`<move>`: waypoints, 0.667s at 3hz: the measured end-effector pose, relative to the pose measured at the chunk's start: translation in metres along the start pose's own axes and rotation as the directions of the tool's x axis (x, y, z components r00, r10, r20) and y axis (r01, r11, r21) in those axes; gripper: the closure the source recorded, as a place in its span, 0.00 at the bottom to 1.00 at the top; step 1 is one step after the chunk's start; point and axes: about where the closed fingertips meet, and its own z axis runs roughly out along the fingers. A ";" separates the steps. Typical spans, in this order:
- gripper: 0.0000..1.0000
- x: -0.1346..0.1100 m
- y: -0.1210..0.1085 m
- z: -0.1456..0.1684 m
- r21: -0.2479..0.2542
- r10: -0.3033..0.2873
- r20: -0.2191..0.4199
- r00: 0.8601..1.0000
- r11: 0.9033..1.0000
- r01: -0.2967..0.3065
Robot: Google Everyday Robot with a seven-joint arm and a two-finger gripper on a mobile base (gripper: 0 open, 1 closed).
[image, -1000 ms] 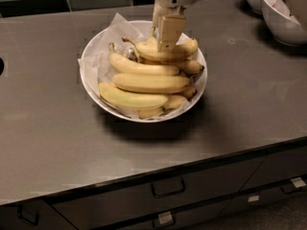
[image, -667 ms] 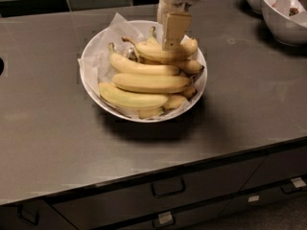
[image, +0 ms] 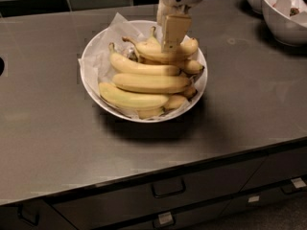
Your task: Pick banana from white bowl
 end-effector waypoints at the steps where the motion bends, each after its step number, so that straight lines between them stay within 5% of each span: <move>1: 0.60 0.000 0.000 0.000 0.000 0.000 0.000 1.000 1.000 0.000; 2: 0.59 0.000 0.000 0.000 0.000 0.000 0.000 1.000 1.000 0.000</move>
Offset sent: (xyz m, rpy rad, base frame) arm 0.0000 0.0000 0.0000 0.0000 0.0000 0.0000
